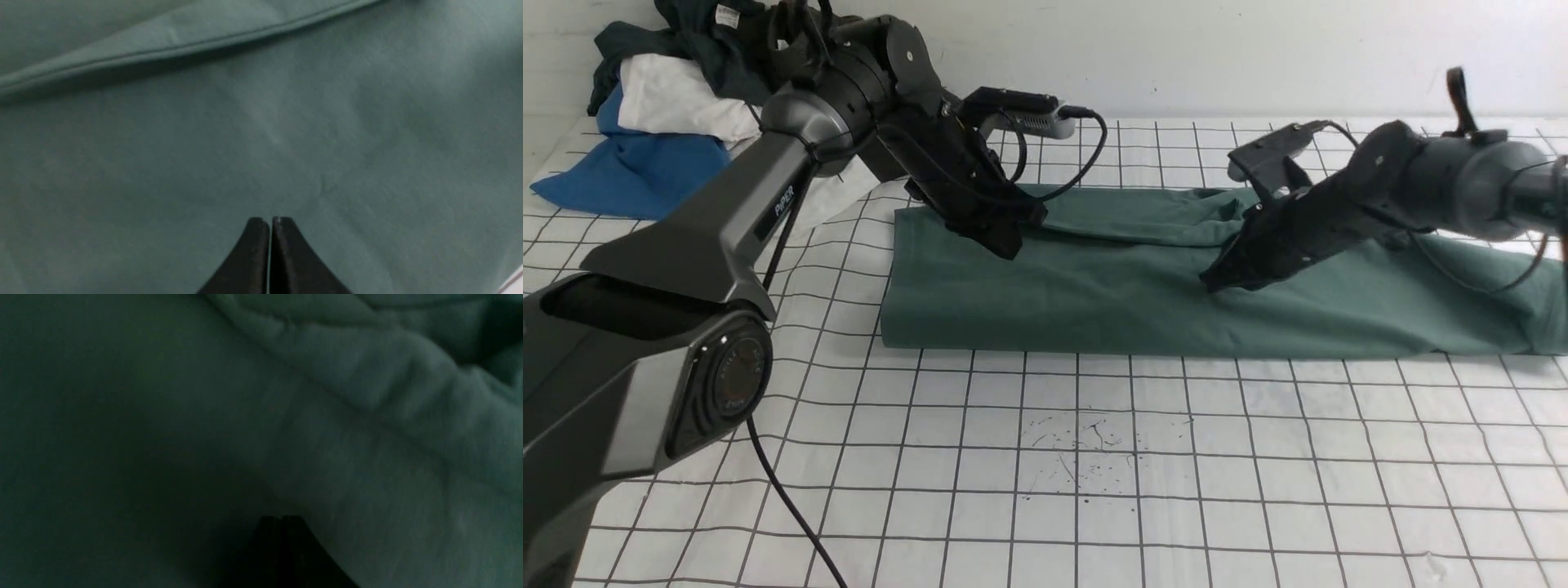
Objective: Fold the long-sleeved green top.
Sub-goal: Use the right arm to clamp the right edge of the fabric
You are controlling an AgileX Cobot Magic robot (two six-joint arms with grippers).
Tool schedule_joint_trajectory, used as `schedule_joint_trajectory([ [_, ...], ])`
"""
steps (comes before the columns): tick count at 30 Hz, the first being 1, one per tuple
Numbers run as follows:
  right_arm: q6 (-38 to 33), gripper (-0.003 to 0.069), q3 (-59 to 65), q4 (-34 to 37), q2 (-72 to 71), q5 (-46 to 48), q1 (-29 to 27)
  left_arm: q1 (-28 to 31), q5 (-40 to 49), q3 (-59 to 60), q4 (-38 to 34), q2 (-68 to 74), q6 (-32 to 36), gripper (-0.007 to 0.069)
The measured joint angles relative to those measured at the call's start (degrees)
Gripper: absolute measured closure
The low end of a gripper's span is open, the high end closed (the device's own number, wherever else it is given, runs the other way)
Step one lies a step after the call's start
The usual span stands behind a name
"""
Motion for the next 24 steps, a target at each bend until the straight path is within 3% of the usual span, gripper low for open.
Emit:
schedule_joint_trajectory([
  [4, 1.5, 0.0673, -13.1, -0.7, 8.8, -5.2, -0.4, -0.3, 0.0, -0.1, -0.1, 0.1, 0.4, 0.0632],
  [9, 17.5, 0.0673, -23.5, -1.5, 15.8, -13.1, -3.3, -0.3, 0.0, -0.1, -0.1, 0.1, 0.4, 0.0632],
  [12, 24.4, 0.0673, -27.1, -1.8, 16.2, -12.5, -5.8, -0.3, 0.0, -0.1, 0.4, 0.1, 0.4, 0.0632],
  [15, 25.5, 0.0673, -29.6, -2.7, 15.1, -5.9, -7.8, -0.3, 0.0, -0.1, 0.8, 0.1, 0.4, 0.0632],
  [17, 25.8, 0.0673, -33.0, -6.6, 11.9, 10.3, -10.8, -0.3, 0.0, -0.1, 1.1, 0.1, 0.4, 0.0632],
  [21, 27.6, 0.0667, -37.8, -15.6, 6.2, 27.2, -14.5, -0.3, 0.0, -0.1, 1.3, -0.3, -0.1, 0.0632],
  [24, 30.7, 0.0659, -39.7, -20.4, 0.6, 33.7, -17.7, -0.3, 0.1, 0.0, 1.4, -1.7, -0.3, 0.0632],
])
